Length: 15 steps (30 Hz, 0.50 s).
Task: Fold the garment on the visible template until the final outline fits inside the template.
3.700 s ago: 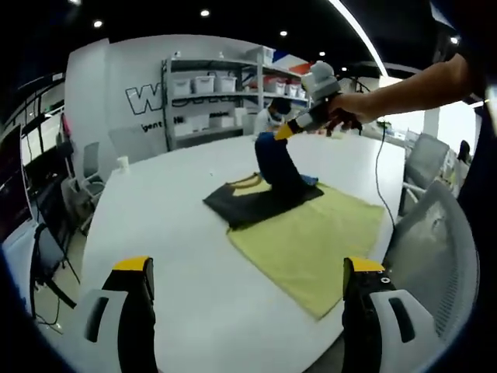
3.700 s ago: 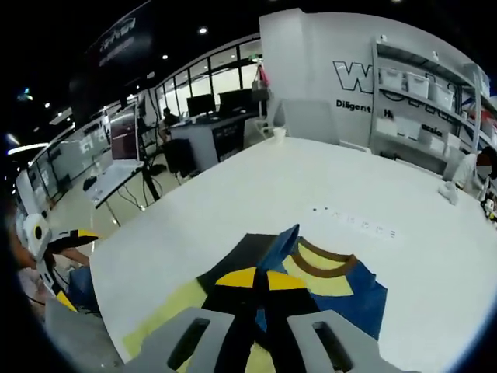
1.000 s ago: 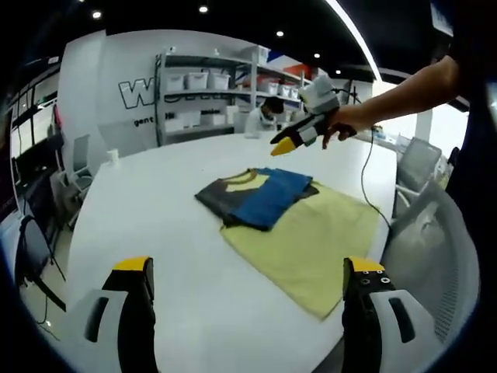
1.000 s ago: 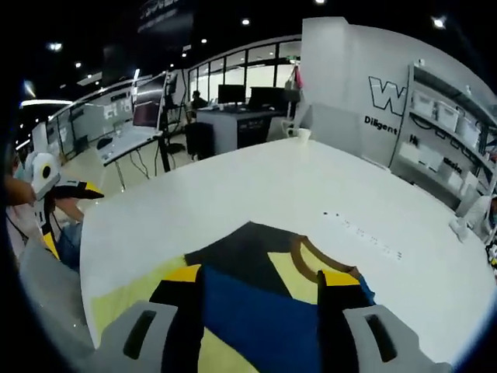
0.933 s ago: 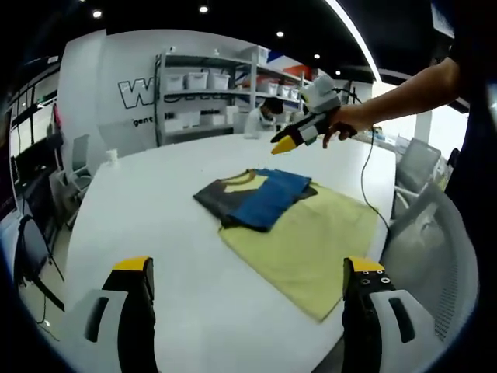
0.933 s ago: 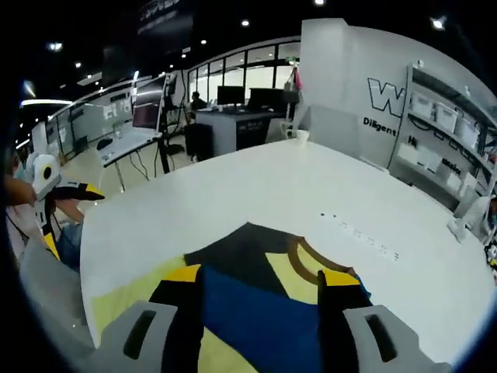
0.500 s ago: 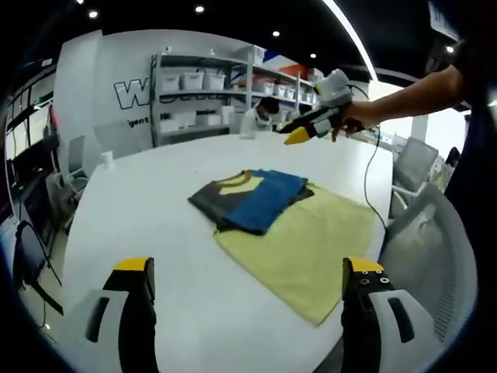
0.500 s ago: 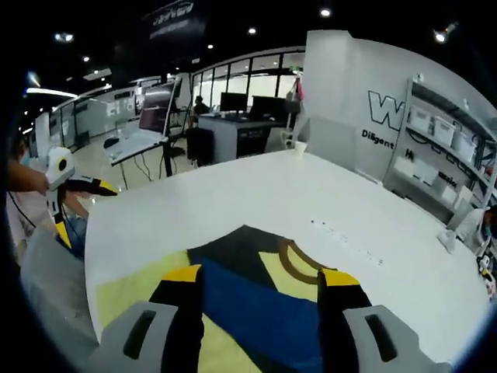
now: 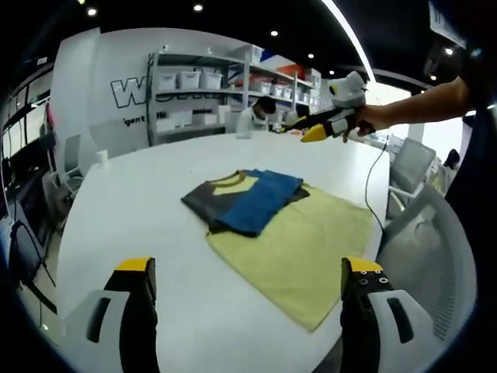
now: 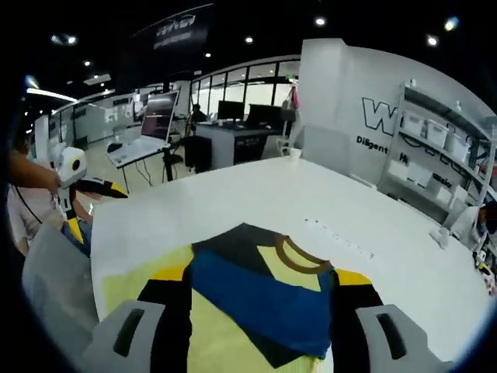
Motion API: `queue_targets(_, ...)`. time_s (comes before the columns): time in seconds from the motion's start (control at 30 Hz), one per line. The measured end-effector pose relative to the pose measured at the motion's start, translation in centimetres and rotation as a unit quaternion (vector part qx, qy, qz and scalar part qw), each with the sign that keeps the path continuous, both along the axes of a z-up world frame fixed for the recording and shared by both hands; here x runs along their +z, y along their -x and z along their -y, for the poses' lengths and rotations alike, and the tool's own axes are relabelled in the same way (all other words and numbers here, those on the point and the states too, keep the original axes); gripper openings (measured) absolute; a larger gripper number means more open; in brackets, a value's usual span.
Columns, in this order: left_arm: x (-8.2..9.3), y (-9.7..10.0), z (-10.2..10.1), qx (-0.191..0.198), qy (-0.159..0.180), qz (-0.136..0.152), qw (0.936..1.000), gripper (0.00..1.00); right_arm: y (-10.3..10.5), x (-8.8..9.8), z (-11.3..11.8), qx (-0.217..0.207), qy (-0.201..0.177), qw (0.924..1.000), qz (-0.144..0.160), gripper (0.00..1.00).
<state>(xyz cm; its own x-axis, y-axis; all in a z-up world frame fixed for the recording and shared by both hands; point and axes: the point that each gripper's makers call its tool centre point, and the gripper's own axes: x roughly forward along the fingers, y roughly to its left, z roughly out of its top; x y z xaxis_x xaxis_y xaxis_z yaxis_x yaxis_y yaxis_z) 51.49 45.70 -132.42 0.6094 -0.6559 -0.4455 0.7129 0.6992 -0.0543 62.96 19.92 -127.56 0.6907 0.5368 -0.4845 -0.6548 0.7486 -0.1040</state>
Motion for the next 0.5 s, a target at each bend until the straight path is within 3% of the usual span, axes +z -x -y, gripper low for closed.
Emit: queue_targets(0.5,-0.7,0.3,1.3,-0.023,-0.009,-0.004,0.9997,0.96,2.9,-1.5,2.6,-0.026,-0.018,0.9994,-0.017,0.72)
